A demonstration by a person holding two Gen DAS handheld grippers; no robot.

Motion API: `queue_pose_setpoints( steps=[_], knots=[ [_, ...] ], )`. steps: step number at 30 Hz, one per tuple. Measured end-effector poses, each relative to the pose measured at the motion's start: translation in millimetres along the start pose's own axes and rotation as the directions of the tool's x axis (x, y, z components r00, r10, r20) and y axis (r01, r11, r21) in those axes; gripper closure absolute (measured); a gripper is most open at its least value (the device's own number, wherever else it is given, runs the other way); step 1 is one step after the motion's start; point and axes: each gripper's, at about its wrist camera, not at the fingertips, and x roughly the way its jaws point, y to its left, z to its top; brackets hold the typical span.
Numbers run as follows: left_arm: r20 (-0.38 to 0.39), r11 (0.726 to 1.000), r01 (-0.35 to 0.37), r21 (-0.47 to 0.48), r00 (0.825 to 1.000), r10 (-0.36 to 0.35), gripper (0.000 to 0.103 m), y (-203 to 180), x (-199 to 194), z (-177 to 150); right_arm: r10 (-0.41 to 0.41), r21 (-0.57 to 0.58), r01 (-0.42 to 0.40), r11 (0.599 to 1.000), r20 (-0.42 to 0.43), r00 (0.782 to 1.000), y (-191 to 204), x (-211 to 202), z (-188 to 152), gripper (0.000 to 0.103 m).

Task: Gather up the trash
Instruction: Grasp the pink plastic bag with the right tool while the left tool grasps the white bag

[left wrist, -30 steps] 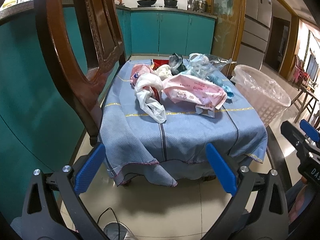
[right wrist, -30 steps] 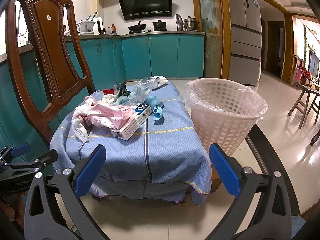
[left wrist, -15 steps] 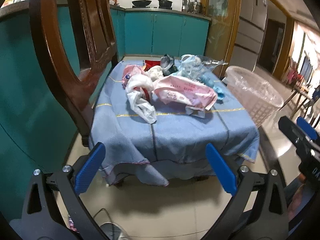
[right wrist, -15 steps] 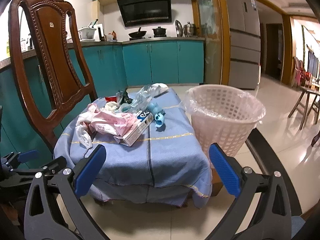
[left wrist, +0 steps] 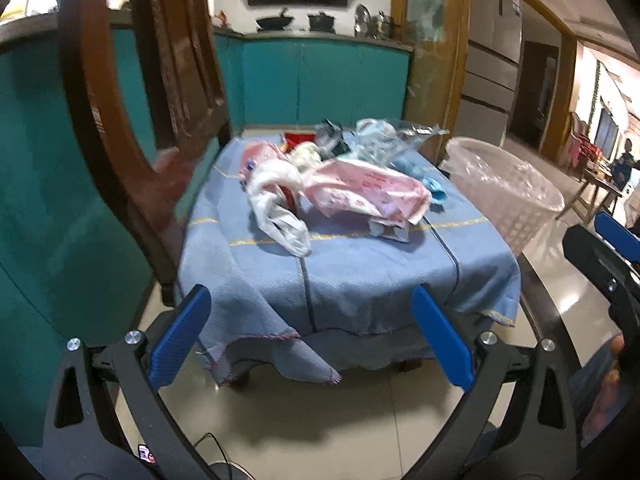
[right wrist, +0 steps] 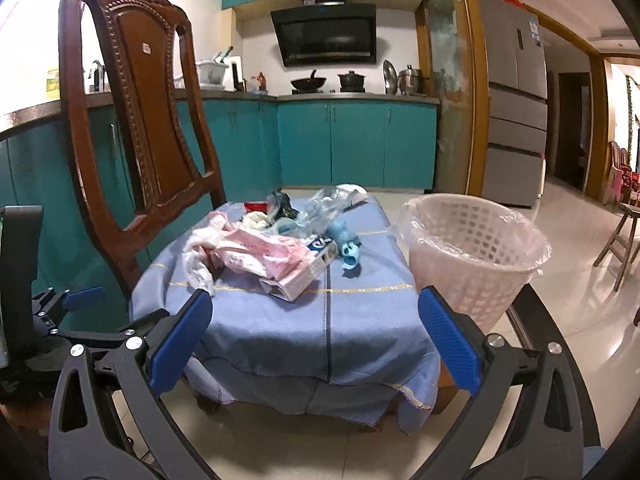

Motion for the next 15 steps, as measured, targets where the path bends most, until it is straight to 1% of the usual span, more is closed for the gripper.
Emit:
queue_pose_setpoints(
  steps=[2,4,6,8,11,12,13,14,15],
  knots=[
    [-0.036,1.000,-0.019,0.017,0.999,0.020,0.003,-1,7,6,0.010,0.046,-0.008,0.999,-0.045,0.999,-10,8,1,0.003],
    [-0.078,0.996,-0.060,0.071,0.995,0.065,0.003,-4,21,16,0.033,0.101,-0.024,0.995,-0.084,0.996,-21,14,0,0.003],
    [-0.115,0.995,-0.061,0.083,0.991,0.070,0.004,-3,36,27,0.053,0.152,-0.035,0.988,-0.118,0.992,-33,22,1,0.003],
    [-0.140,0.996,-0.034,0.077,0.989,0.044,0.005,0,50,41,0.062,0.164,-0.037,0.986,-0.149,0.987,-41,30,3,0.003],
    [-0.153,0.994,-0.053,0.097,0.986,0.068,0.010,5,78,65,0.086,0.143,-0.059,0.988,-0.187,0.979,-46,43,13,0.003],
    [-0.167,0.992,-0.063,0.106,0.983,0.080,0.015,7,92,73,0.092,0.137,-0.066,0.988,-0.195,0.976,-46,47,16,0.003],
    [-0.178,0.992,-0.066,0.109,0.980,0.085,0.023,9,101,77,0.107,0.121,-0.083,0.989,-0.208,0.972,-46,55,23,0.003],
    [-0.203,0.990,-0.078,0.115,0.974,0.100,0.027,13,117,83,0.122,0.095,-0.104,0.990,-0.222,0.967,-43,63,30,0.003],
    [-0.224,0.990,-0.077,0.115,0.969,0.102,0.034,16,128,87,0.135,0.072,-0.121,0.990,-0.235,0.963,-40,70,35,0.003]
  ],
)
